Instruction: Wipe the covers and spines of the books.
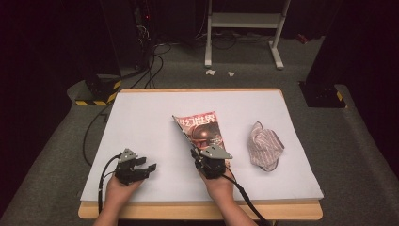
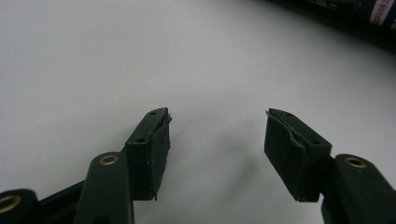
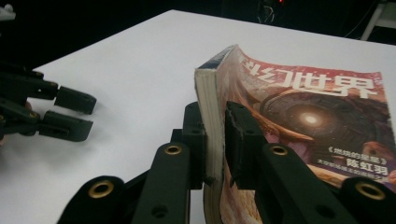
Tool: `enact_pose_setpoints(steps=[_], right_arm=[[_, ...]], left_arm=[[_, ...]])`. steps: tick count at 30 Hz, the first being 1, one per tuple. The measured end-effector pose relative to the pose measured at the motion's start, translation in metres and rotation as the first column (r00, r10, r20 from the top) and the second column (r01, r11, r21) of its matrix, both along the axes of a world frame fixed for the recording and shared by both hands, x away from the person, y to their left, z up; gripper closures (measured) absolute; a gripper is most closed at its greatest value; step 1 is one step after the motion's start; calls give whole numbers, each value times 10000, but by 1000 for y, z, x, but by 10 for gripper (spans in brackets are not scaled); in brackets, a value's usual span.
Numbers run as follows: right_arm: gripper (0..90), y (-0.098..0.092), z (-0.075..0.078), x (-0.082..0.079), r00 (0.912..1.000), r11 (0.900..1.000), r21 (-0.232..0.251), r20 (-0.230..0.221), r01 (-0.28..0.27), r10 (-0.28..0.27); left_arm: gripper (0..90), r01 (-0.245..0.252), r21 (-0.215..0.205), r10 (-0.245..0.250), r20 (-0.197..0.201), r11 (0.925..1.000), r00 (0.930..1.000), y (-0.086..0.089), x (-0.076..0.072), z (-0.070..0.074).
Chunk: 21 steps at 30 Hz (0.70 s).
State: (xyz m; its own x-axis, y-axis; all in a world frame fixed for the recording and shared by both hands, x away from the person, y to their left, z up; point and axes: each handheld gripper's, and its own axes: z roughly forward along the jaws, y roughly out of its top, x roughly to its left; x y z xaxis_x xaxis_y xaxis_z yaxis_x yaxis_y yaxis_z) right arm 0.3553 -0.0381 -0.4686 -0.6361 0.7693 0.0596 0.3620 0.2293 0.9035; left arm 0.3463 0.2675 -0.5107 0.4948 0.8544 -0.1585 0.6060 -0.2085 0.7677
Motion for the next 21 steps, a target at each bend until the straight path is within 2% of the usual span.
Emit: enact_pose_setpoints(steps=[10,21], right_arm=[[679,16,-17,-7,9978,9971,-506,-369,-567,548],[567,23,-23,-10,9928,9954,-452,-900,-839,796]], left_arm=[[406,0,13,0,9,10000,10000,0,0,0],[406,21,87,-21,20,10000,10000,-1,0,0]])
